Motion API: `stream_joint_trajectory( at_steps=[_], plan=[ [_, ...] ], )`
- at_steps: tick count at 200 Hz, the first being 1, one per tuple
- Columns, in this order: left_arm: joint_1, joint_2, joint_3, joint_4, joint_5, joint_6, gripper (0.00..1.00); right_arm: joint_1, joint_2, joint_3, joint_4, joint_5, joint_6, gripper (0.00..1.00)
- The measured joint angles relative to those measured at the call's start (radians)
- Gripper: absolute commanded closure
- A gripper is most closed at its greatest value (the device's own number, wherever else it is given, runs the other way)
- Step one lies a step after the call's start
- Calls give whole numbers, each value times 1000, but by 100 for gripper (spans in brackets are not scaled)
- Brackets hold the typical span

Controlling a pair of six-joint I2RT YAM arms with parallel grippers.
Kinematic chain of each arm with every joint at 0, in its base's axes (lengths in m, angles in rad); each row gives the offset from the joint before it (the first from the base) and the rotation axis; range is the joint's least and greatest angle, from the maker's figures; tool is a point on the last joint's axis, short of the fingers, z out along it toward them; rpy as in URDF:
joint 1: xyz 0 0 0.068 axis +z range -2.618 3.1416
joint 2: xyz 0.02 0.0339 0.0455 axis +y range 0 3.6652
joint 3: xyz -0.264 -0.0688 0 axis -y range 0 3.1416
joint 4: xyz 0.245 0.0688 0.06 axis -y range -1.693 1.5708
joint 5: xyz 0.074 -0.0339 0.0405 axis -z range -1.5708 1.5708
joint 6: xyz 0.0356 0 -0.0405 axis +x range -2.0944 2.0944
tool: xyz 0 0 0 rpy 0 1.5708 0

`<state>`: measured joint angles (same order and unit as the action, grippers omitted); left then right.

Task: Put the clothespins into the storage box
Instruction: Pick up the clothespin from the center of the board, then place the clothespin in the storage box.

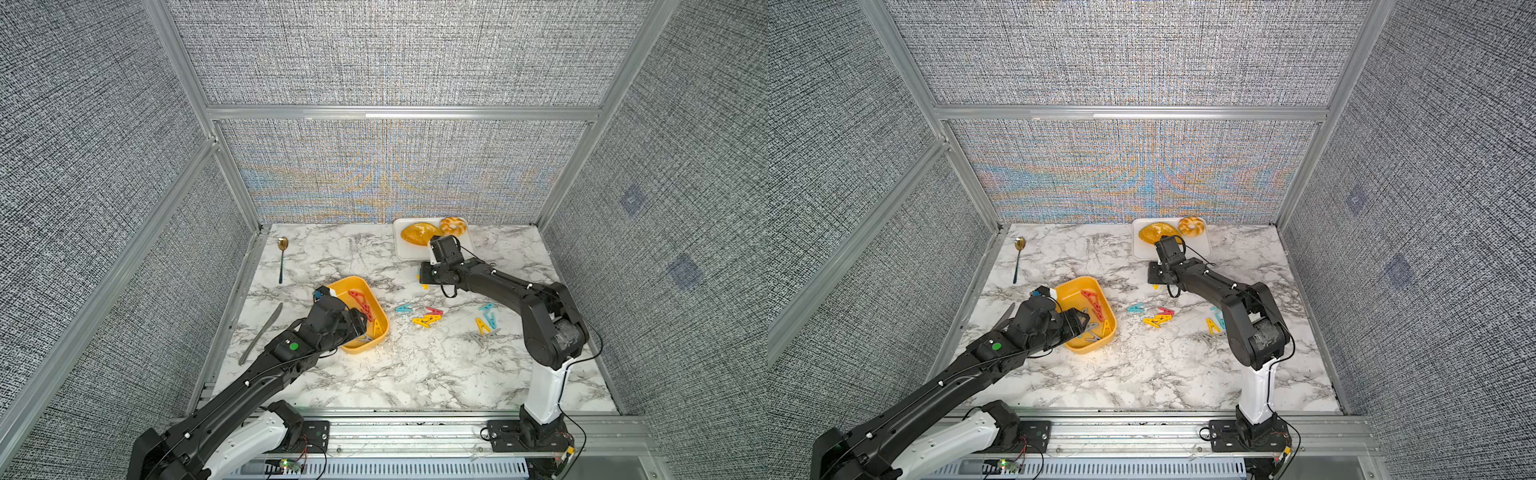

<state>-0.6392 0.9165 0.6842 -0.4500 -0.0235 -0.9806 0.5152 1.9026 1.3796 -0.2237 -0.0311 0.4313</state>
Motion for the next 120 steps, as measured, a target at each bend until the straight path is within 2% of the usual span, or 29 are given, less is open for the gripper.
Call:
stream_joint_trajectory(
  at_steps=[36, 64, 89, 120],
  plan=[
    [68, -23, 6, -55, 7, 15, 27, 143, -30, 67, 12, -66, -8, 98],
    [82, -38, 7, -89, 8, 19, 27, 232, 12, 152, 10, -112, -11, 88],
    [85, -71, -10, -99, 8, 16, 26, 246, 55, 206, 2, -130, -14, 77],
    [87, -77, -13, -106, 9, 11, 26, 238, 40, 196, -11, -131, -21, 69]
  ],
)
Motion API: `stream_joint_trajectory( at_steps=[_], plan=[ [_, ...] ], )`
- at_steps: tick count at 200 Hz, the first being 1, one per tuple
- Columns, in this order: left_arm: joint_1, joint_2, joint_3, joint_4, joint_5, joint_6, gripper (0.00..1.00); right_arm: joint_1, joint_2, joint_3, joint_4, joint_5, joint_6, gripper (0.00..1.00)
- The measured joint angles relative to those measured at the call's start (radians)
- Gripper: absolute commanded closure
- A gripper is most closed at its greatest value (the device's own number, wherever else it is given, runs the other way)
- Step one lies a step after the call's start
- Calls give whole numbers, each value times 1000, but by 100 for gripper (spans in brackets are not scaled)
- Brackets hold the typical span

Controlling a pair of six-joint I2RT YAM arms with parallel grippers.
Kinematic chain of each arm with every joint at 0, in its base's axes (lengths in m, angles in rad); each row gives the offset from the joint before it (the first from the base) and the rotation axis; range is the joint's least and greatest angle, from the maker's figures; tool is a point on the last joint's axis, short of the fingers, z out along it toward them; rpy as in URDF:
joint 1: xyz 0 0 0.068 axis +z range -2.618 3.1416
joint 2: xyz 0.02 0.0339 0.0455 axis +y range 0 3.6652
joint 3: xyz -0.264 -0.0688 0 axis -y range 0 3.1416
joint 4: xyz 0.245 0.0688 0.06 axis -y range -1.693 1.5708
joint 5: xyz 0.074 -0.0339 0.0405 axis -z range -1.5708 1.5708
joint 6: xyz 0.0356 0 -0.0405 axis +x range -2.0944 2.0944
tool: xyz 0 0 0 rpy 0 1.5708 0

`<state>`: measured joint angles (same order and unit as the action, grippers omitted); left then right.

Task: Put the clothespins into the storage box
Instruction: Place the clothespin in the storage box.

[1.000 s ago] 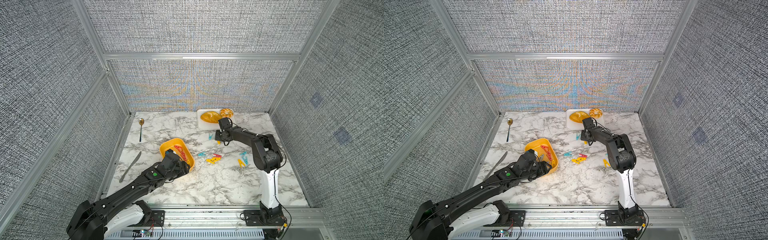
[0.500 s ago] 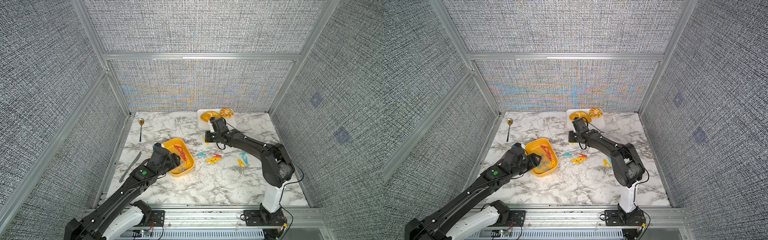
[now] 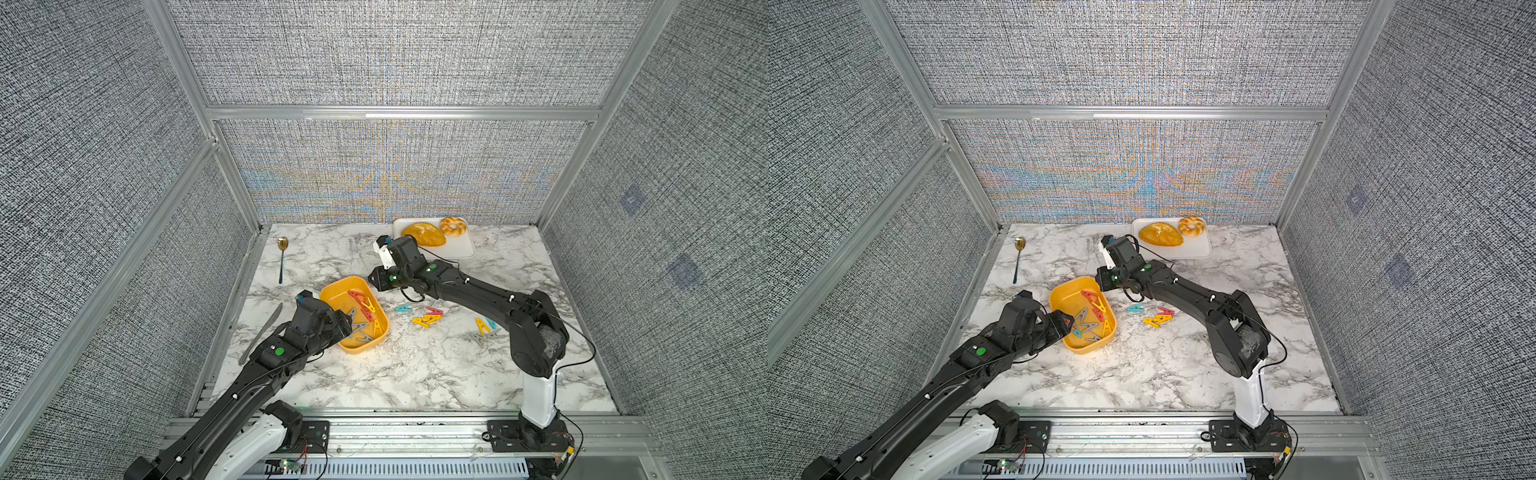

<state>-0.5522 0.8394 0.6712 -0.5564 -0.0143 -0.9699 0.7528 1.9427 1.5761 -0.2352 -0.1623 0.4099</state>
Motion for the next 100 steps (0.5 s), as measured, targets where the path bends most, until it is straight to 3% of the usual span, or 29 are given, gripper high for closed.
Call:
stream_joint_trajectory(
  at_steps=[63, 100],
  plan=[
    [1, 72, 28, 39, 47, 8, 32, -60, -110, -88, 16, 10, 2, 71],
    [0, 99, 64, 78, 69, 50, 31, -79, -212, -193, 87, 110, -8, 71]
  ],
)
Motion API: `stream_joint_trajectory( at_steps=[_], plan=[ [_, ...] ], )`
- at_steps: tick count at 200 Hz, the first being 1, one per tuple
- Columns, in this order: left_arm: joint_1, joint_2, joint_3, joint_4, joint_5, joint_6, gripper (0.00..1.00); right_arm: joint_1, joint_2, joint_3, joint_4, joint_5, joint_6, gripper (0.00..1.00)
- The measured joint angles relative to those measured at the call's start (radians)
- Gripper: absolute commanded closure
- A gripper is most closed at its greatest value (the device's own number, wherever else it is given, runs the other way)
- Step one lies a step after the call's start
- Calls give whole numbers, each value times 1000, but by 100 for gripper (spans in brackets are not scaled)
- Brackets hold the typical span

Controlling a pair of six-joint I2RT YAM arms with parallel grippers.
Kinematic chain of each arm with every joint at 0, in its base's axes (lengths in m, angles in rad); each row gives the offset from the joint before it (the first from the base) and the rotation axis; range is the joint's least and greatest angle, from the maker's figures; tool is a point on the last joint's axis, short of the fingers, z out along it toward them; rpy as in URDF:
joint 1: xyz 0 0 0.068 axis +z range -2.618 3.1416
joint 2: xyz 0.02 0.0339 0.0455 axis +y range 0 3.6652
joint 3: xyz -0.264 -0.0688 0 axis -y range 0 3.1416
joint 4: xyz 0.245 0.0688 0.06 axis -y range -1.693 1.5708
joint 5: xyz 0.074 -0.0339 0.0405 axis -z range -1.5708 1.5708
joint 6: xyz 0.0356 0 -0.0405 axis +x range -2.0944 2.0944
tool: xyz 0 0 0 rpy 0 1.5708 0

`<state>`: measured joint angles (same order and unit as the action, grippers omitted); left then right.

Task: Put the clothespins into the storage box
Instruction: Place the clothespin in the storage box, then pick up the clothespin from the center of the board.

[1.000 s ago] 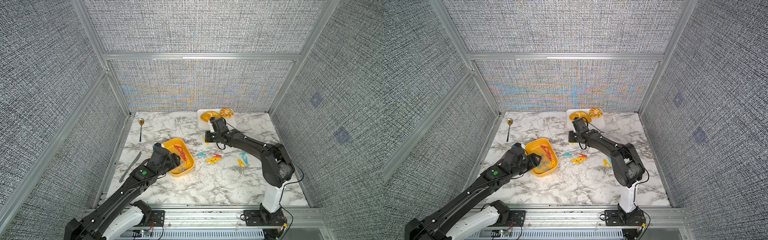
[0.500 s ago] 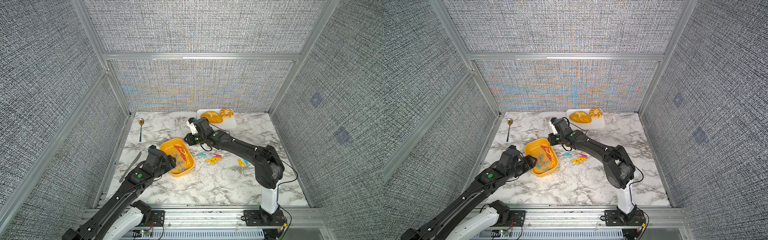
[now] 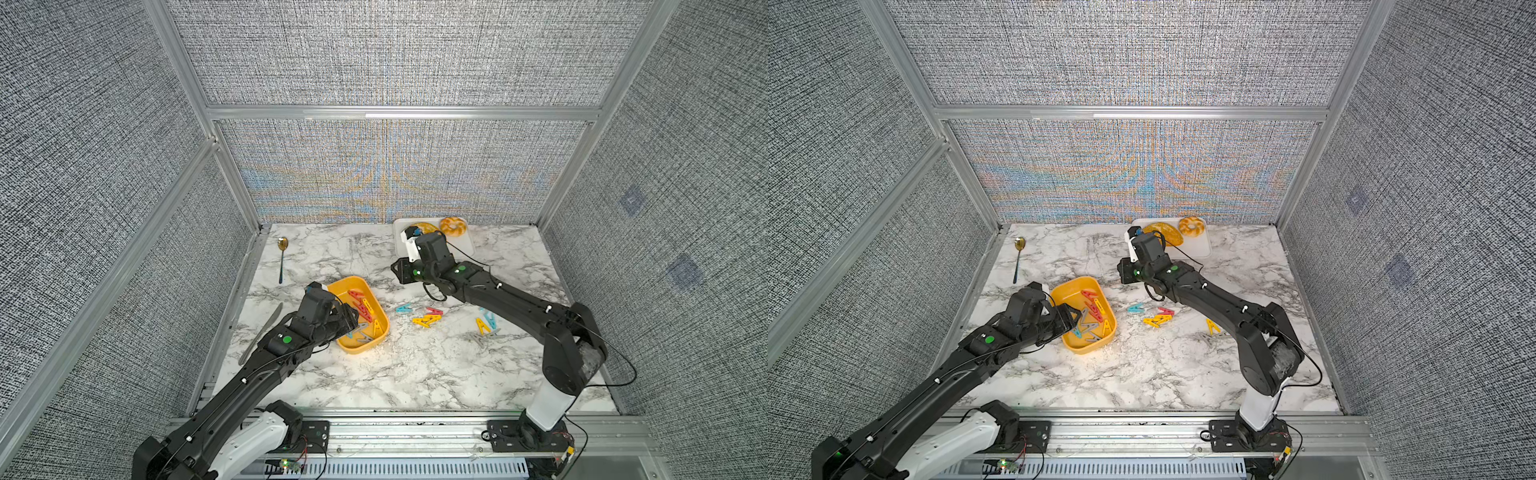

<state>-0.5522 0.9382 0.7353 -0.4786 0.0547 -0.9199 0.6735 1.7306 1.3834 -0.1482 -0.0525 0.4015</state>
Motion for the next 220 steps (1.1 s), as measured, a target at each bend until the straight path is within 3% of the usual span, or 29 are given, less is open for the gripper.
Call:
stream_joint_trajectory(
  at_steps=[24, 107, 220],
  plan=[
    [0, -11, 10, 13, -5, 16, 26, -27, -7, 1, 8, 35, -18, 71],
    [1, -35, 17, 10, -23, 52, 25, -209, 108, 112, -71, 17, -47, 66],
    [1, -52, -63, 10, 23, 35, 23, -253, 340, 240, -116, 48, -22, 69]
  ],
)
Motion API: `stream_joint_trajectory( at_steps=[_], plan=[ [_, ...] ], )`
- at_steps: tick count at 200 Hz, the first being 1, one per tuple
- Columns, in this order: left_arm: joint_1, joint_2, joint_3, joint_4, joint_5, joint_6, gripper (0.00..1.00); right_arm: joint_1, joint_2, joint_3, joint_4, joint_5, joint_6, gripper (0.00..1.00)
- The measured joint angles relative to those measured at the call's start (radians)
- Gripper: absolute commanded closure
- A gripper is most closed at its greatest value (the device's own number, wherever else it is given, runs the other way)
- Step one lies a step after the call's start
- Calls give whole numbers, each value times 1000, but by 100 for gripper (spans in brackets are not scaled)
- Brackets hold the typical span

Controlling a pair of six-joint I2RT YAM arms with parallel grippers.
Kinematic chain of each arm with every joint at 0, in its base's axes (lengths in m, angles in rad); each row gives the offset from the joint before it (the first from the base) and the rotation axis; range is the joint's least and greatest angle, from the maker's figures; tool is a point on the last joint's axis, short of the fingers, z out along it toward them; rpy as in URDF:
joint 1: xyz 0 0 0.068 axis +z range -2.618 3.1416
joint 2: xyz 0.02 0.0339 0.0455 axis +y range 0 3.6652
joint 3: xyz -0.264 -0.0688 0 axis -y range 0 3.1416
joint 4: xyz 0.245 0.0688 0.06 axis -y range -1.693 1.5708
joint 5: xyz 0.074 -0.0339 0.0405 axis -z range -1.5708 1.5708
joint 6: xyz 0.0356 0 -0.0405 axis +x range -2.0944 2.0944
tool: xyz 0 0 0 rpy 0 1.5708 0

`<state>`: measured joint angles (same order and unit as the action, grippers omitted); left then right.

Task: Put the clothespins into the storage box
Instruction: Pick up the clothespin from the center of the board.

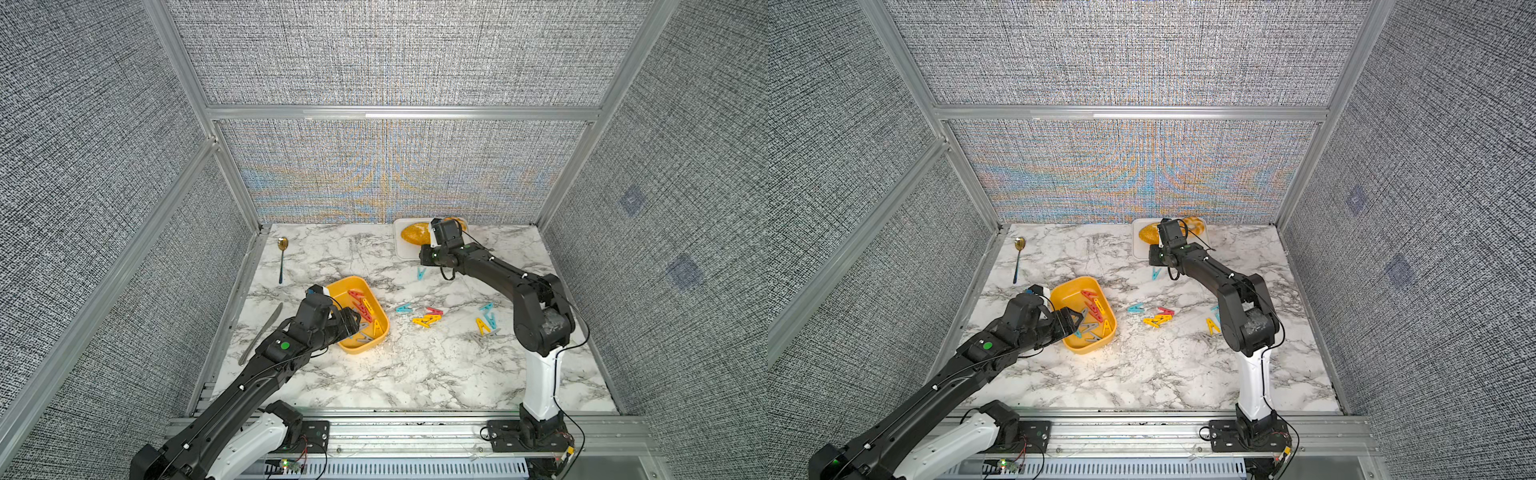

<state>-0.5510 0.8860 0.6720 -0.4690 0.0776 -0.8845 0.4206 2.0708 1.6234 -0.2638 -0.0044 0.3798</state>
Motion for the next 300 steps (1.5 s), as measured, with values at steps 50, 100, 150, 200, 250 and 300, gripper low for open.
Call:
stream_joint_trajectory(
  at_steps=[50, 100, 150, 200, 250, 300],
  plan=[
    [0, -17, -27, 3, 0, -11, 23, 9, 96, 80, -50, 24, 47, 71],
    [0, -30, -38, 3, 4, -19, 23, 18, 124, 79, -73, 78, 57, 64],
    [0, -28, -44, 4, 4, -33, 23, 11, 150, 79, -87, 111, 60, 63],
    [0, -18, -44, 9, 11, -36, 23, 6, 198, 122, -98, 123, 60, 64],
    [0, -20, -52, 23, 10, -36, 23, 4, 233, 147, -103, 129, 60, 67],
    [0, -33, -66, 24, 10, -36, 22, 4, 233, 130, -95, 126, 61, 75]
  ],
)
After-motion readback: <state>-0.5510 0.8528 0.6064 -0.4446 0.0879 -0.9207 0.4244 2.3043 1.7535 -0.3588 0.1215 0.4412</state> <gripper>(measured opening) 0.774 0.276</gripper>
